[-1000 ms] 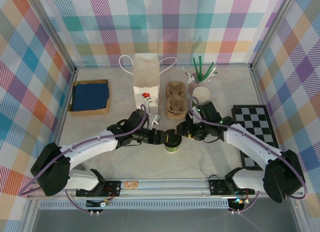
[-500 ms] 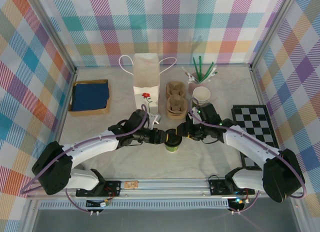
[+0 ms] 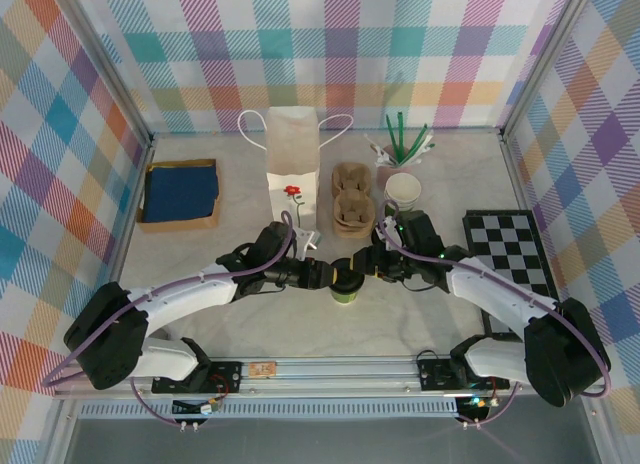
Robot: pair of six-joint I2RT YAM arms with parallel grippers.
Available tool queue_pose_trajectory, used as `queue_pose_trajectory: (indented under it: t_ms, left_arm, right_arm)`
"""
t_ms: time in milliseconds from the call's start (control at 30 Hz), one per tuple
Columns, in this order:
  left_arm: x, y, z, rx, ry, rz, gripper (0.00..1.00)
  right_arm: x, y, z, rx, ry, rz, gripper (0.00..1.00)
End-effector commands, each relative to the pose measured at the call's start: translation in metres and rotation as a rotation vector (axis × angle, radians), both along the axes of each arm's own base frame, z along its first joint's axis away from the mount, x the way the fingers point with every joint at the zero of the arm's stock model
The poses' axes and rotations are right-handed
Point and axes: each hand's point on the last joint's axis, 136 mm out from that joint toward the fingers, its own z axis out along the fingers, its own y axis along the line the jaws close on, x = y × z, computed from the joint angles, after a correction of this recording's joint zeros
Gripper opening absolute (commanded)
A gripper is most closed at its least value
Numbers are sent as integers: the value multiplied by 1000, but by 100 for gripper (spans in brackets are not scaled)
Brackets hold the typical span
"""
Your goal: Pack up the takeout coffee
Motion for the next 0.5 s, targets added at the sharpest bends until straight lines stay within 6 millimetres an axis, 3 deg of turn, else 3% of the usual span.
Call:
queue_pose_trajectory:
  t_ms: [0,233,367,467]
  left_arm:
    - [-9,19,-37,112,71,22,40]
    - [-8,21,-34,124,55,26,41]
    - [-6,20,-29,119,48,29,43]
    - [-4,18,-22,112,36,26,47]
  right_arm:
    - [-31,-37,-72,-225,185,-60,52]
    - [-33,-36,-75,-203,188,-61,52]
    - [-28,-32,-61,-183,161,-56,53]
    - [-23,-28,-44,-170,131,-47,60]
